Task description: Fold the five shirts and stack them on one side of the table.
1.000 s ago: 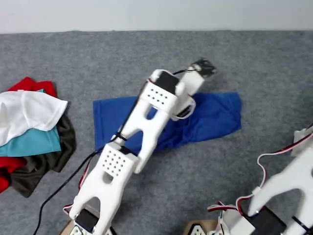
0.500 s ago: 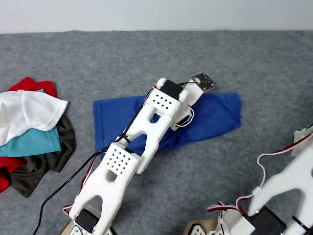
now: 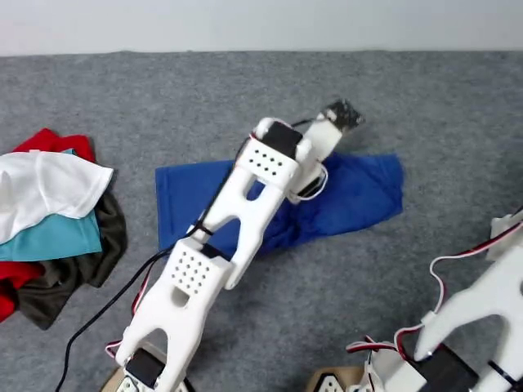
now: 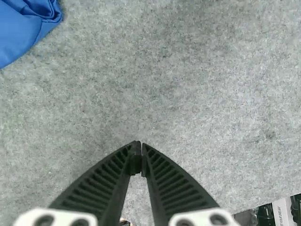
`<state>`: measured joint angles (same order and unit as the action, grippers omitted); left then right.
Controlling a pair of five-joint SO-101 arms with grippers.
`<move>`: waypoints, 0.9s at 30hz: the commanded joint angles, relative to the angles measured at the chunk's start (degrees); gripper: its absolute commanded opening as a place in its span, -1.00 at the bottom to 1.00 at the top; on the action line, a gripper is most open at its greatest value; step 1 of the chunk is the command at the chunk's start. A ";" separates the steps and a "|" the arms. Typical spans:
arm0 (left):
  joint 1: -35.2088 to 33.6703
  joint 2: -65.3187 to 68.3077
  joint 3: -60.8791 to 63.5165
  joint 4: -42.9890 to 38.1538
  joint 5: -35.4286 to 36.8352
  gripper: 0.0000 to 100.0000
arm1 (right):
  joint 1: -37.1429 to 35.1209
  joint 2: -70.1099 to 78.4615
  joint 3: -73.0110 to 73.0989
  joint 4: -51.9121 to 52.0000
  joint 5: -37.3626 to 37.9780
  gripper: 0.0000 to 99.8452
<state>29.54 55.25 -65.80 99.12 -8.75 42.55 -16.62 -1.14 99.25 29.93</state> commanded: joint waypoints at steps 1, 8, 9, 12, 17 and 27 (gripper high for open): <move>-1.32 -10.99 3.12 1.58 0.62 -0.80 | 0.57 -2.51 -0.44 -0.57 0.62 -0.98; -13.80 -31.38 30.81 1.49 0.62 -0.80 | 0.84 -2.51 -0.44 -0.57 0.62 -0.98; -16.09 -34.29 34.77 1.49 0.62 -0.79 | 0.75 -2.51 -0.44 -0.57 0.62 -0.98; -23.03 -42.11 44.44 1.32 0.62 -0.69 | 0.57 -2.51 -0.44 -0.57 0.62 -0.98; -34.29 -48.97 53.49 -1.49 0.53 -0.54 | 0.48 -2.15 -0.44 -0.57 0.53 -0.98; -36.75 -47.03 68.97 -16.70 1.76 -0.46 | -0.75 -1.98 -0.35 -1.45 0.35 -0.98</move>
<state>-7.74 9.98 0.84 87.78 -8.57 42.64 -16.62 -1.14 98.73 29.93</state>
